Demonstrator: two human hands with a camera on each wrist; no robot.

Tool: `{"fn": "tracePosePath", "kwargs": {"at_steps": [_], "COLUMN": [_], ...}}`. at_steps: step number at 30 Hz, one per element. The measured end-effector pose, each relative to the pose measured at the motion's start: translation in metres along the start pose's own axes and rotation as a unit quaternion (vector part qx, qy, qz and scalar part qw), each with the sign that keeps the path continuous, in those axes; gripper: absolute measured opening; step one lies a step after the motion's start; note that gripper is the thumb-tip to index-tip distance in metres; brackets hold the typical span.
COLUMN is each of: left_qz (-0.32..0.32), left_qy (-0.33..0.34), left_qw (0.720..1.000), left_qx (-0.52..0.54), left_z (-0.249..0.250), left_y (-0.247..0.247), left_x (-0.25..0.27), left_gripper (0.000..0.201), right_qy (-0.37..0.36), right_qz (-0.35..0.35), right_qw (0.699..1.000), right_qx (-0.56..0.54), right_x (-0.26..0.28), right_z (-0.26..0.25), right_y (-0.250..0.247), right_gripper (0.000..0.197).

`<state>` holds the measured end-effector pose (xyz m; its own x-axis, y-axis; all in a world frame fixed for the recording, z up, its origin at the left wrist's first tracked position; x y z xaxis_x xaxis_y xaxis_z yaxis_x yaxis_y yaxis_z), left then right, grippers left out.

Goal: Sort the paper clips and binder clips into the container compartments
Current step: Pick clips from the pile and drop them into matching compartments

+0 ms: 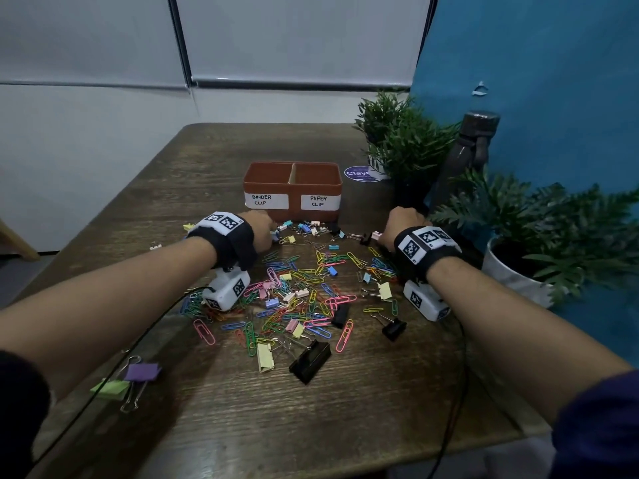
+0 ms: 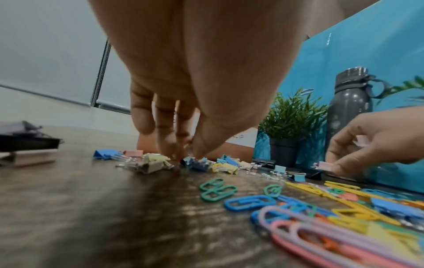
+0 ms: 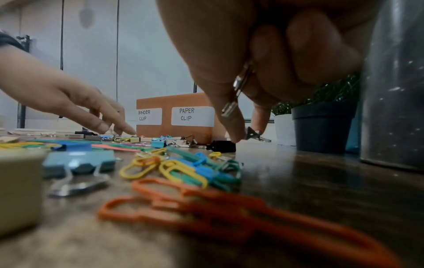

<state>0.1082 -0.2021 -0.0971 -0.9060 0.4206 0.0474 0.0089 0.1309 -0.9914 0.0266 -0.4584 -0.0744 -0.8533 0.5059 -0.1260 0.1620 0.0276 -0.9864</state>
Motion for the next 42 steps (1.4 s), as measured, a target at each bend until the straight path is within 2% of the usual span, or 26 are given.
{"fn": "tracePosePath", "kwargs": {"at_steps": [2, 5, 8, 12, 18, 22, 25, 27, 30, 33, 36, 38, 40, 42], "left_qz": [0.024, 0.061, 0.017, -0.036, -0.031, -0.067, -0.042, -0.022, -0.049, -0.07, -0.083, -0.057, -0.003, 0.017], "left_qy": [0.018, 0.086, 0.157, 0.177, 0.234, 0.228, 0.194, 0.174, 0.161, 0.172, 0.19, 0.199, 0.215, 0.228], "left_qw": [1.0, 0.994, 0.986, 0.984, 0.965, 0.971, 0.98, 0.983, 0.985, 0.982, 0.978, 0.978, 0.977, 0.973], "left_qx": [0.0, 0.042, 0.051, -0.008, -0.114, -0.024, 0.034, 0.043, 0.045, 0.044, 0.036, 0.031, 0.019, 0.019], "left_z": [0.009, 0.038, 0.075, 0.096, 0.109, 0.109, 0.108, 0.106, 0.099, 0.097, 0.103, 0.113, 0.126, 0.142], "left_y": [-0.005, -0.016, -0.013, -0.002, 0.003, -0.005, -0.02, -0.024, -0.016, -0.016, -0.02, -0.027, -0.037, -0.041], "left_x": [0.0, 0.0, 0.005, 0.009, 0.036, 0.048, 0.042, 0.036, 0.033, 0.045, 0.057, 0.059, 0.054, 0.045], "left_gripper": [0.047, 0.044, 0.053, 0.061, 0.061, 0.052, 0.044, 0.045, 0.046, 0.045, 0.042, 0.039, 0.038, 0.044], "right_qy": [-0.01, -0.008, -0.012, -0.022, -0.025, -0.024, -0.029, -0.034, -0.059, -0.079, -0.092, -0.099, -0.096, -0.101], "right_qz": [0.002, -0.017, -0.035, -0.052, -0.059, -0.061, -0.058, -0.058, -0.057, -0.042, -0.028, -0.011, -0.002, -0.007], "right_qw": [1.0, 0.999, 0.999, 0.998, 0.998, 0.998, 0.998, 0.997, 0.994, 0.993, 0.989, 0.985, 0.981, 0.979], "right_qx": [0.004, 0.033, 0.038, 0.017, -0.009, -0.017, -0.022, -0.027, -0.066, -0.083, -0.11, -0.139, -0.17, -0.175], "right_x": [-0.001, -0.005, -0.008, -0.009, -0.01, -0.011, -0.011, -0.01, -0.01, -0.008, -0.006, -0.004, -0.001, 0.004], "right_z": [-0.002, -0.002, -0.003, -0.004, -0.005, -0.003, -0.003, -0.003, -0.004, -0.008, -0.012, -0.013, -0.009, -0.006], "right_y": [-0.003, 0.004, 0.013, 0.018, 0.022, 0.022, 0.022, 0.02, 0.017, 0.01, 0.007, 0.003, 0.001, -0.001], "right_gripper": [0.037, 0.036, 0.037, 0.043, 0.042, 0.043, 0.045, 0.044, 0.04, 0.032, 0.032, 0.027, 0.022, 0.02]}}
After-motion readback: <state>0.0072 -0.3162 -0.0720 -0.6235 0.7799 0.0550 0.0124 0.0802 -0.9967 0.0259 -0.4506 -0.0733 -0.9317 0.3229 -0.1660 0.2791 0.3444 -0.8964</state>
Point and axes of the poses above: each hand's wrist, its own x-axis away from the middle knuckle, its own y-axis out of the palm, z = x × y, the point moved 9 cm from there along -x, towards the middle knuckle, and after that the axes turned 4 degrees about z, right-handed, at the moved point
